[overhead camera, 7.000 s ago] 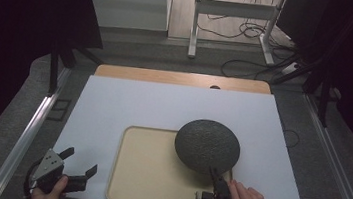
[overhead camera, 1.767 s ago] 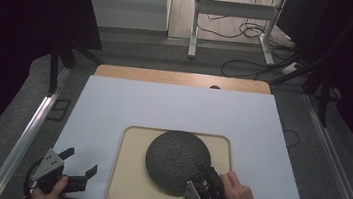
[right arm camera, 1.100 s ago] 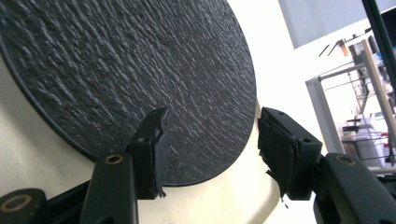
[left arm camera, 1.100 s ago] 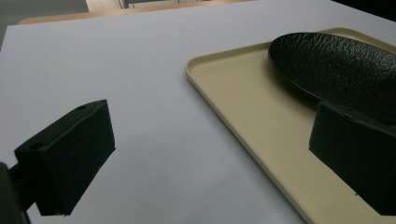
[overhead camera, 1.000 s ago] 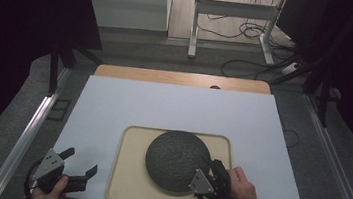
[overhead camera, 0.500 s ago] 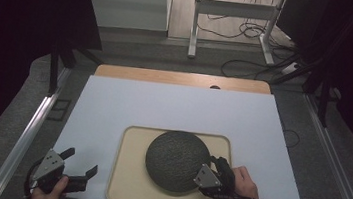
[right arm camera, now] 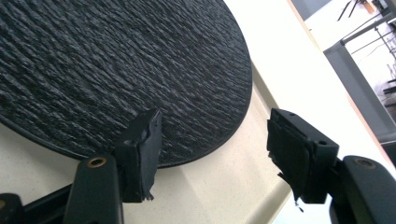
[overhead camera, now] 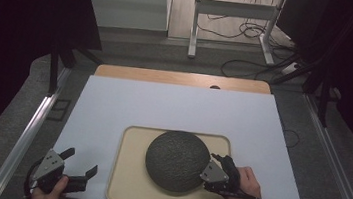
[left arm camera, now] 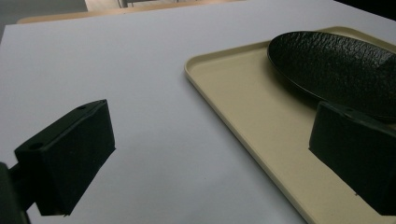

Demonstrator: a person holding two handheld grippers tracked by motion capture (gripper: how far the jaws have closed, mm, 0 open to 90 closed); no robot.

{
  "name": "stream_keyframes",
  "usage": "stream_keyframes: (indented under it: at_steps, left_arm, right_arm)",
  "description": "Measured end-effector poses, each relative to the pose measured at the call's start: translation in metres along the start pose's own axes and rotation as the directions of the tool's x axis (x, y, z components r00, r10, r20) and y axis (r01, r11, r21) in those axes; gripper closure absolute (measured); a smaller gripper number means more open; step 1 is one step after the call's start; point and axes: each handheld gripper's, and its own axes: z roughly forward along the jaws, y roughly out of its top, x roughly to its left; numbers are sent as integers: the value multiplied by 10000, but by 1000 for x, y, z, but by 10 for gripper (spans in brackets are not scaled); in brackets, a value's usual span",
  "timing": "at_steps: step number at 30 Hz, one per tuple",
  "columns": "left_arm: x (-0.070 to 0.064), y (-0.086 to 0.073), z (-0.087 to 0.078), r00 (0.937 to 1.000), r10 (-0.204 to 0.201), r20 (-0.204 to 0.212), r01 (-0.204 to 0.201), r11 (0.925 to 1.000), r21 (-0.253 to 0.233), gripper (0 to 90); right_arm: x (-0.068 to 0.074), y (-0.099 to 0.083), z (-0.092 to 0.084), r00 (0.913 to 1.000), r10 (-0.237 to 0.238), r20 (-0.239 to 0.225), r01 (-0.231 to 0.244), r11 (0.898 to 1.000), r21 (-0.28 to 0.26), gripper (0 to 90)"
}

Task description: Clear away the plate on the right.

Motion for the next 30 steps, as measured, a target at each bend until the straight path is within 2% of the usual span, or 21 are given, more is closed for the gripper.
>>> stream_keyframes:
  at_steps: [8, 13, 18, 23, 30]
  left_arm:
    - [0, 0, -1, 10000, -13, -5, 13, 10000, -9, 0]
    - [0, 0, 0, 10000, -19, 3, 19, 10000, -11, 0]
    - [0, 0, 0, 10000, -12, 6, 12, 10000, 2, 0]
    - [0, 0, 0, 10000, -16, 7, 16, 10000, 0, 0]
    - [0, 0, 0, 10000, -19, 17, 19, 10000, 6, 0]
  right_arm:
    - [-11, -7, -3, 9971, 762, -47, -762, 9969, -201, 293]
    - [-18, -10, -4, 9894, 1448, -140, -1451, 9889, -316, 229]
    - [-22, -13, -5, 9824, 1854, -208, -1860, 9820, -323, 195]
    - [-25, -16, -7, 9718, 2327, -370, -2341, 9715, -369, 162]
    - [-32, -25, -12, 9515, 3028, -544, -3052, 9514, -421, 116]
